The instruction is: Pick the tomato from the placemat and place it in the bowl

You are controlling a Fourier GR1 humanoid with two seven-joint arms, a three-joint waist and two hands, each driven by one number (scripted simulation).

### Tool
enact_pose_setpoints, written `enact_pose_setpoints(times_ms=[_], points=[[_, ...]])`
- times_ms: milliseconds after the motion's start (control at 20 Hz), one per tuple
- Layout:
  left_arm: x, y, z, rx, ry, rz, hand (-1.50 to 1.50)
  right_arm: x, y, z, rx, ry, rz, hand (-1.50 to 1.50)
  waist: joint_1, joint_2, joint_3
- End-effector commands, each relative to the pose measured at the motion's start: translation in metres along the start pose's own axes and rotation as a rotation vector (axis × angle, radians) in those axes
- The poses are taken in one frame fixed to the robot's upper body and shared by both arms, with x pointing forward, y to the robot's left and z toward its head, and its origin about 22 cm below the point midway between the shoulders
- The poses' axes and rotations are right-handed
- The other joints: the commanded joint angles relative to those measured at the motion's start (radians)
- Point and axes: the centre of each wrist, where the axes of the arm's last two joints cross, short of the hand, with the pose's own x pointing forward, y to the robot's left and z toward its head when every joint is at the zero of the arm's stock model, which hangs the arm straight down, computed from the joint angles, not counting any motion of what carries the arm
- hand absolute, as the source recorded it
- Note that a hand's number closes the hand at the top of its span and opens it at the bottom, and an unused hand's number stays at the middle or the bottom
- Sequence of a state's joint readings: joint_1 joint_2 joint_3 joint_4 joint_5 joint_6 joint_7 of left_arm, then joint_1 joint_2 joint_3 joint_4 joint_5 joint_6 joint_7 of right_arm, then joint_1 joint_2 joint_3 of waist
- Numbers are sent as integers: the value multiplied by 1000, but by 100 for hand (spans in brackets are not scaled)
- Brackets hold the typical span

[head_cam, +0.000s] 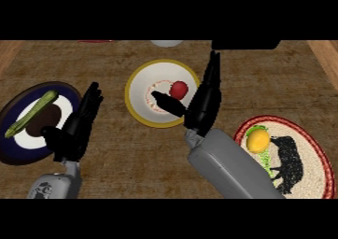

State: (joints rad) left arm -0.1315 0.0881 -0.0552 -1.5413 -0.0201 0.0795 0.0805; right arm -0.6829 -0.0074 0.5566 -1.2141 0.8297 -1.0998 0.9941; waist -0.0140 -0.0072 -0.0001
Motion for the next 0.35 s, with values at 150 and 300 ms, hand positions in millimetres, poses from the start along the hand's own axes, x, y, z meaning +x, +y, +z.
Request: enact_pose_setpoints(times_ms=[150, 300], points=[[5, -5, -23, -6, -8, 10, 0, -7, -27, 26, 22, -2, -56, -150, 11, 7, 0], [-1, -14, 6, -10, -15, -6, 0, -21, -39, 62, 31, 7, -45, -150, 12, 4, 0]])
